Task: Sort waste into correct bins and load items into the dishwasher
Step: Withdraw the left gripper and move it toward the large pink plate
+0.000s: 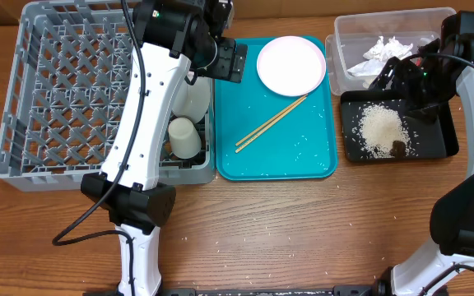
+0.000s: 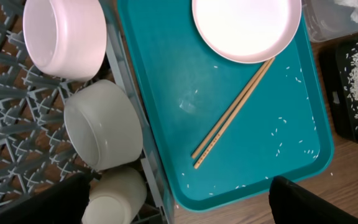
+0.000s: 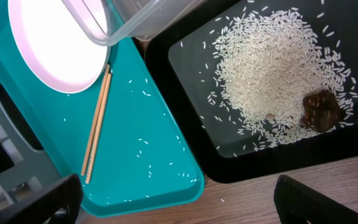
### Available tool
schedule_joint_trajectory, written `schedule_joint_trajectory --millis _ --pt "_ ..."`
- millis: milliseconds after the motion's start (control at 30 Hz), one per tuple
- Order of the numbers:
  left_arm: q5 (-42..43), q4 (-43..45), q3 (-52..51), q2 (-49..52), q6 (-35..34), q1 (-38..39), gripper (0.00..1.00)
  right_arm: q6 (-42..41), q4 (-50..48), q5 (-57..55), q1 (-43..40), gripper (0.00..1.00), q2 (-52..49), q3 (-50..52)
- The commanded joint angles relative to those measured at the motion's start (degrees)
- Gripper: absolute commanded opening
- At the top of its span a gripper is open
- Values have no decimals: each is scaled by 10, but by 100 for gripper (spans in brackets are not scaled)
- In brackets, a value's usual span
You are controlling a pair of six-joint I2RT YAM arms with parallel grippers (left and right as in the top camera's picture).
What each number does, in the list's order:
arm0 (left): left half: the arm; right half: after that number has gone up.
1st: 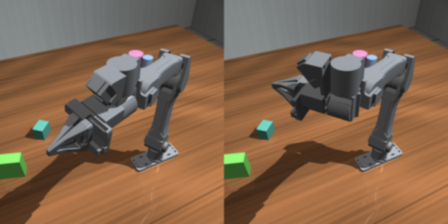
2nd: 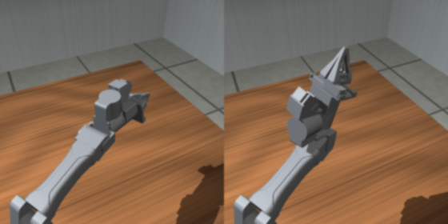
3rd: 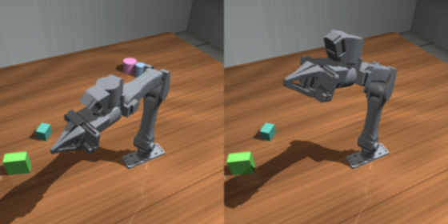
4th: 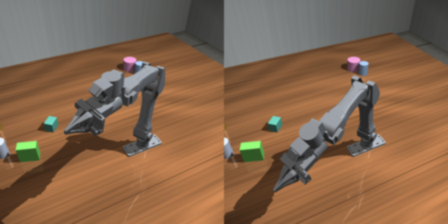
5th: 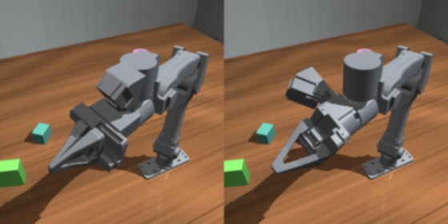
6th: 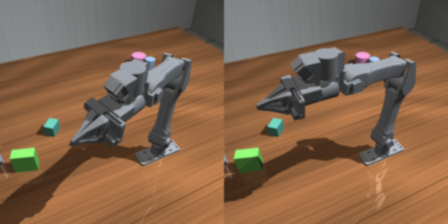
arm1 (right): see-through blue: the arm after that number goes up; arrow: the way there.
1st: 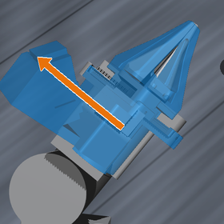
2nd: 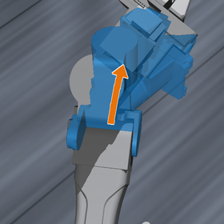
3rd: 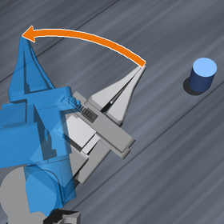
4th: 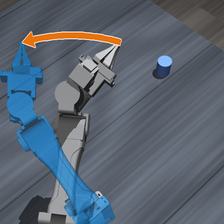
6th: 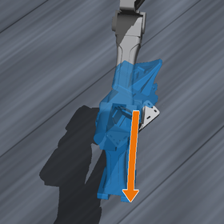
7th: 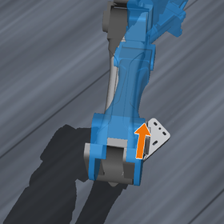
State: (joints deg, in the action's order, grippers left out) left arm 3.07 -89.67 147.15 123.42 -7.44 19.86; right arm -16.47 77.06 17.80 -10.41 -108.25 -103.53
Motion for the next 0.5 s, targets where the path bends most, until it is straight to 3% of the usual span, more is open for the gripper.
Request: schedule_joint_trajectory --millis 0,467 --pt "12 -5 -9 -20 -10 1 93 0 -3 2 -1 100 18 -13" --pt "15 12 -49 -19 -9 1 92 0 -3 2 -1 100 18 -13"
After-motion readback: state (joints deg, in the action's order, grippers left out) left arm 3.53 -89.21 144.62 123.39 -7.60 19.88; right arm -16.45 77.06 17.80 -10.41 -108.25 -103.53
